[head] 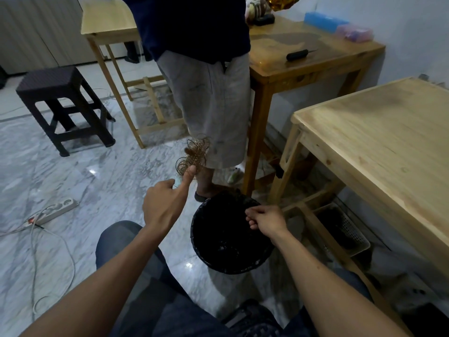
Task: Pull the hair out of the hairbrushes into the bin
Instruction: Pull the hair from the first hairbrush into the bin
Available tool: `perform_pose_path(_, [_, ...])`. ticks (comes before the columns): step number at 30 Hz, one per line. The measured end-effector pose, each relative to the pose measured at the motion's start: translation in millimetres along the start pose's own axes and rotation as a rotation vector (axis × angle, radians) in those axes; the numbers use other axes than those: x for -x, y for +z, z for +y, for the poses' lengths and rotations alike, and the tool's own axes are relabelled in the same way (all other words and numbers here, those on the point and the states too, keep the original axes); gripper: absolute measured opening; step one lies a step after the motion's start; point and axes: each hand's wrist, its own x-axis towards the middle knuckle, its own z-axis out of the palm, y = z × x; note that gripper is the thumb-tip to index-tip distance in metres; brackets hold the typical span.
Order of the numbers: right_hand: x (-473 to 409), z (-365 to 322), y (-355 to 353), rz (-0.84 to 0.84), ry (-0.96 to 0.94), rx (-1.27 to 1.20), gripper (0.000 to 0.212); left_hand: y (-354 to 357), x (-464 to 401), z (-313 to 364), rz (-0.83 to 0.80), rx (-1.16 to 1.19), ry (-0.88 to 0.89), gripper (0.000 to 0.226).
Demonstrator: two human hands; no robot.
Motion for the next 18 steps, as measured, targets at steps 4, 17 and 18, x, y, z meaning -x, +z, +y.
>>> perform_pose_path(4, [-1,-2,-2,-0.033,0.056,0.139,0.016,2,3,-1,-0.010,0.010,0.004,0.079])
perform_pose_path(17, [22,-61,0,-0.398,-0.230,0.013,0.084,14,15,-9,-0.113,-0.140,0.082,0.081])
perform_pose_path(18, [24,-63,3,-0.471,-0.245,-0.005,0.083,15,16,-8,-0.124,-0.148,0.086,0.081])
